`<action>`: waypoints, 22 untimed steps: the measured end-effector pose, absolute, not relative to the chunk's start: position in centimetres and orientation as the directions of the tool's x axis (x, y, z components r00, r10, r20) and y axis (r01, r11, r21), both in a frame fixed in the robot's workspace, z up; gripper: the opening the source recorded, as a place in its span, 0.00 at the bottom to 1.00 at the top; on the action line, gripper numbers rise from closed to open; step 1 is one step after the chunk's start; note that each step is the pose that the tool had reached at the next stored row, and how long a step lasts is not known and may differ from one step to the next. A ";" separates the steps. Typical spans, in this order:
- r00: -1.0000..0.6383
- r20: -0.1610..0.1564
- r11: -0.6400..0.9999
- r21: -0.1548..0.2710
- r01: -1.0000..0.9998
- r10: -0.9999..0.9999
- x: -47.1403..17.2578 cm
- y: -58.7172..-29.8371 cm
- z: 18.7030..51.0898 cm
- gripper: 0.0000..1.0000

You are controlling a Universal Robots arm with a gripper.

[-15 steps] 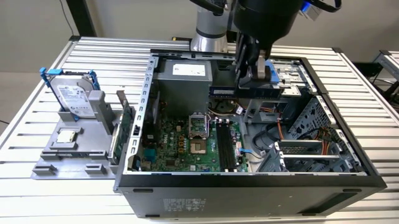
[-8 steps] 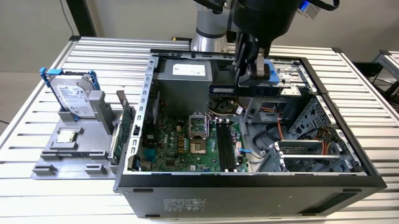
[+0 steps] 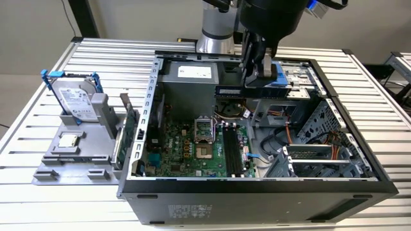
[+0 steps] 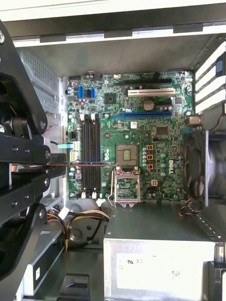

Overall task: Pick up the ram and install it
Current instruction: 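Insert the ram into the slot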

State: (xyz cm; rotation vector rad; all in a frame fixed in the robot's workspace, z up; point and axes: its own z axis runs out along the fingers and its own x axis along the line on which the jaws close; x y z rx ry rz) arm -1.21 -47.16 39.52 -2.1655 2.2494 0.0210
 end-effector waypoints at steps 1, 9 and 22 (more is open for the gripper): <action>-0.038 -0.023 0.038 -0.004 -0.999 -0.999 -1.2 -47.1 39.5 0.00; -0.038 -0.023 0.038 -0.004 -0.999 -0.999 -1.2 -46.6 39.5 0.00; -0.038 -0.023 0.038 -0.004 -0.999 -0.999 -1.2 -45.1 39.4 0.00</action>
